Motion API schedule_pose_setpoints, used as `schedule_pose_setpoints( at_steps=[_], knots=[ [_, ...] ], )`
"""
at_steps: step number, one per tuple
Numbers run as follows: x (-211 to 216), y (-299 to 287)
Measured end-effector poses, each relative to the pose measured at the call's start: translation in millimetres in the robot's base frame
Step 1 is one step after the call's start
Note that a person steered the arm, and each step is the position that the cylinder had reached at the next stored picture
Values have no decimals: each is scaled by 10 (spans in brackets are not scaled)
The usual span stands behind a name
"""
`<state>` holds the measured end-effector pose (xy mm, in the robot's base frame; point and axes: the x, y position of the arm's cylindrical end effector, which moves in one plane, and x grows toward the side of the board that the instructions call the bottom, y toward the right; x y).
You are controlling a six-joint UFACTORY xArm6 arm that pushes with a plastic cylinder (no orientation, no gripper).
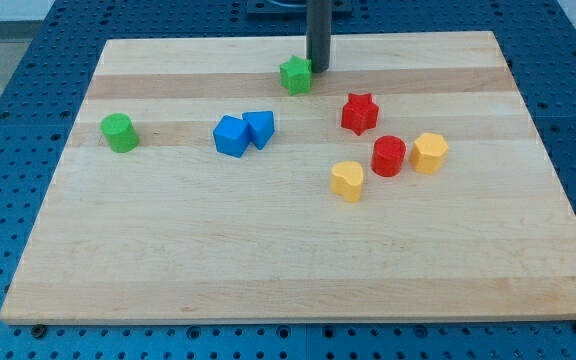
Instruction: Keep the green star above the blue triangle
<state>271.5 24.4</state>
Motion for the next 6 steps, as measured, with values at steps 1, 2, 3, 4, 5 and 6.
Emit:
schedule_pose_setpoints(
  at_steps=[1, 2, 3, 4, 5, 6],
  knots=[
    [198, 0],
    [260, -17],
    [290, -117],
    [289, -282],
    [276, -463],
    [276, -717]
  ],
)
